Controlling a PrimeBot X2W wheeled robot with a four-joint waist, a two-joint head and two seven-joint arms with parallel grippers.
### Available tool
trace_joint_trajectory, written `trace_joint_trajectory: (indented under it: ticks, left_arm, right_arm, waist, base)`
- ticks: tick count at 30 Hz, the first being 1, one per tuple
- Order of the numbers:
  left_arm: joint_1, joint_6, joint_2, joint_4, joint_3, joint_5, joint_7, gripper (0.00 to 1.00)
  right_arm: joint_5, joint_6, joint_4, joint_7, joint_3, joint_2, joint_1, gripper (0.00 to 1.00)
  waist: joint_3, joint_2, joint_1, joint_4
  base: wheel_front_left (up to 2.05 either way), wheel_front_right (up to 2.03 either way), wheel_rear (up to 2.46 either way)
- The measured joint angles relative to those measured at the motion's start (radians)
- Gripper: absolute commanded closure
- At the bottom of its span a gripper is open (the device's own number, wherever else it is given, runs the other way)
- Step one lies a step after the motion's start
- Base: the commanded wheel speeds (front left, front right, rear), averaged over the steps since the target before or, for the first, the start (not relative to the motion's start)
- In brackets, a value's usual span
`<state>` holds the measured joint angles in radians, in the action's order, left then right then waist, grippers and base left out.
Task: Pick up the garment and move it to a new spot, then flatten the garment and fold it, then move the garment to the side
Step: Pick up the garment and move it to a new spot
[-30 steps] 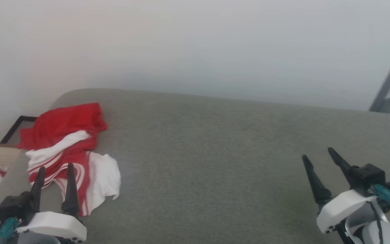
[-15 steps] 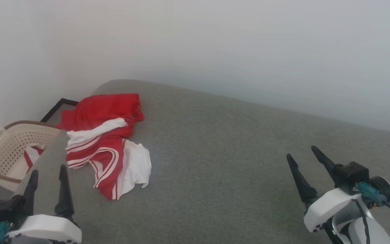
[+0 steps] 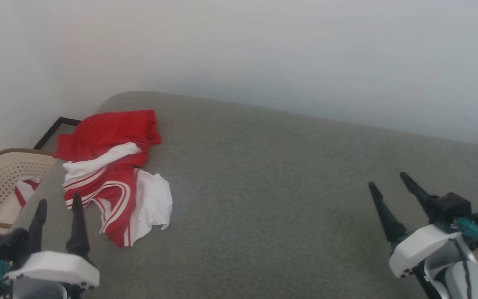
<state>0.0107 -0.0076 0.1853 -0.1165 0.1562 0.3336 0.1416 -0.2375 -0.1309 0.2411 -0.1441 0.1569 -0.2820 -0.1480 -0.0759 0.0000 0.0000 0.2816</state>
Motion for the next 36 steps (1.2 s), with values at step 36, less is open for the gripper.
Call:
trace_joint_trajectory:
  ticks: [36]
  left_arm:
    - [0.554,0.189,0.062,-0.618,-0.003,0.019,-0.308,0.0]
  right_arm:
    - [-0.131,0.0,-0.175,0.026,-0.113,-0.263,-0.043,0.0]
  waist:
    - [0.406,-0.0001,0.0,-0.157]
  base:
    - [0.0,0.0,0.0]
